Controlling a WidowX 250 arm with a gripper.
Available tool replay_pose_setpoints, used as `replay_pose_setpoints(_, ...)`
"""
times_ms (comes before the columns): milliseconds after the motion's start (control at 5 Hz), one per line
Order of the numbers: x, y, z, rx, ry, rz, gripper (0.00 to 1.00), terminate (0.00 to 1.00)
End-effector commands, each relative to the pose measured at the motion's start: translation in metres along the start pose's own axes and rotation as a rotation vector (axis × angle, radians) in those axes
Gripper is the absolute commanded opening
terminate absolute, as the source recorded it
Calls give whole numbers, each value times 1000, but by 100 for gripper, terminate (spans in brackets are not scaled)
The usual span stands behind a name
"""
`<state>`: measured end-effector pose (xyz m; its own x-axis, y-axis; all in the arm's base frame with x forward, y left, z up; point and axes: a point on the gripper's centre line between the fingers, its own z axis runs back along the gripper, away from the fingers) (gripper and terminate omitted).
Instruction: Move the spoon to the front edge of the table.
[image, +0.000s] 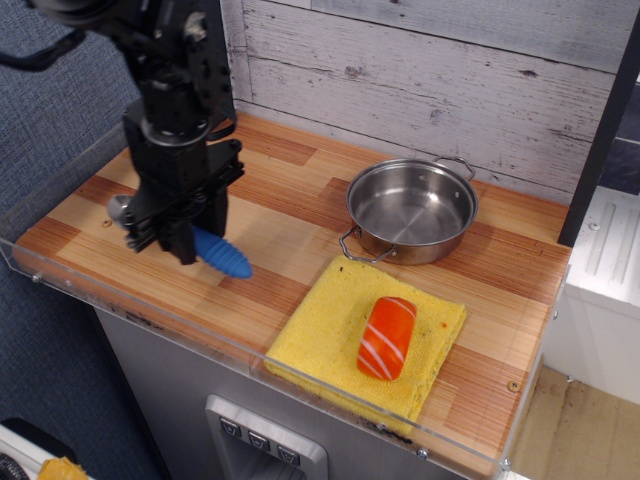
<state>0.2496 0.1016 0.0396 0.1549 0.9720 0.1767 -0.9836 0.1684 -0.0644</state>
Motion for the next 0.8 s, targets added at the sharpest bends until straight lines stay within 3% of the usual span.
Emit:
replay_pose_setpoints(0,5,26,-5,-32,-15,-59,0,0)
replay_pose_setpoints(600,6,32,-21,-14,-2,-41,0,0)
